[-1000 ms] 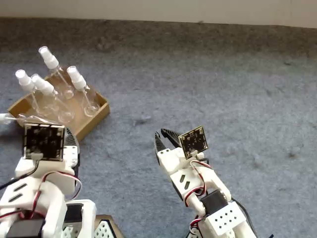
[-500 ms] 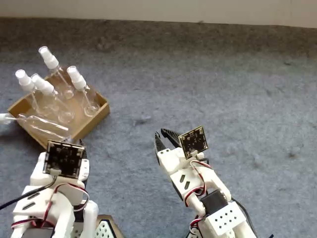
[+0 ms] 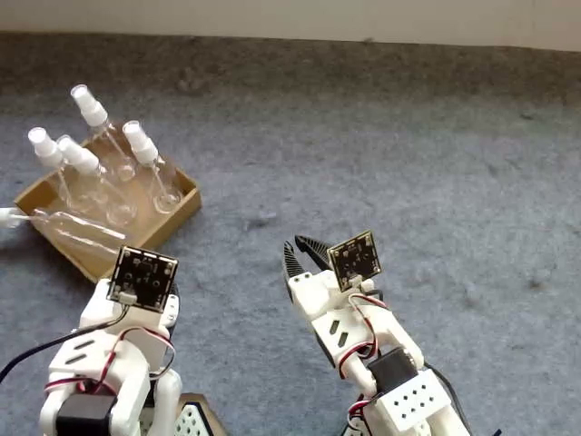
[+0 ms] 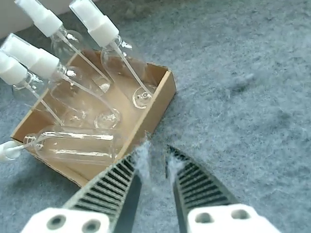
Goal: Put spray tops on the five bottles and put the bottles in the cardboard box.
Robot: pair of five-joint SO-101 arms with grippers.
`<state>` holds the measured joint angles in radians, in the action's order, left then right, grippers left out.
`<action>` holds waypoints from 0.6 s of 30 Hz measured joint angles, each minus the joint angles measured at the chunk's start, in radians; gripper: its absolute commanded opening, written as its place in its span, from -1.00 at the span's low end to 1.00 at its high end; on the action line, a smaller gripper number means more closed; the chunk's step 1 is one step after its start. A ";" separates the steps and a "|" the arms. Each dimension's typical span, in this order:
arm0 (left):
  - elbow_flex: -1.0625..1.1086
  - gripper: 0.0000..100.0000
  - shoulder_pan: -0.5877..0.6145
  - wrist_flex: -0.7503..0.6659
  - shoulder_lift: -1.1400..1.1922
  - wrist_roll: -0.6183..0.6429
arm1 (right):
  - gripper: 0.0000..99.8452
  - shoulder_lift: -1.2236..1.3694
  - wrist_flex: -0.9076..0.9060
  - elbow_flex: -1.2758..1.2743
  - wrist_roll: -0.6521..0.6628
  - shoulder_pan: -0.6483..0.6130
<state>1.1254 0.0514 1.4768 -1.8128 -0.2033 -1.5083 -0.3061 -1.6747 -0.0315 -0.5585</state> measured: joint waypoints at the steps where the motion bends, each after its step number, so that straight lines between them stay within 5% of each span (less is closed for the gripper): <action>1: 0.012 -0.99 -0.002 0.000 -0.003 0.000 | -0.88 0.000 0.000 0.000 0.000 0.000; 18: 0.442 -0.99 -0.002 -0.339 -0.006 -0.002 | -0.88 0.000 0.000 0.000 0.000 0.000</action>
<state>1.5673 0.0499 1.1377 -1.8190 -0.2048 -1.5083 -0.3061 -1.6747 -0.0315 -0.5585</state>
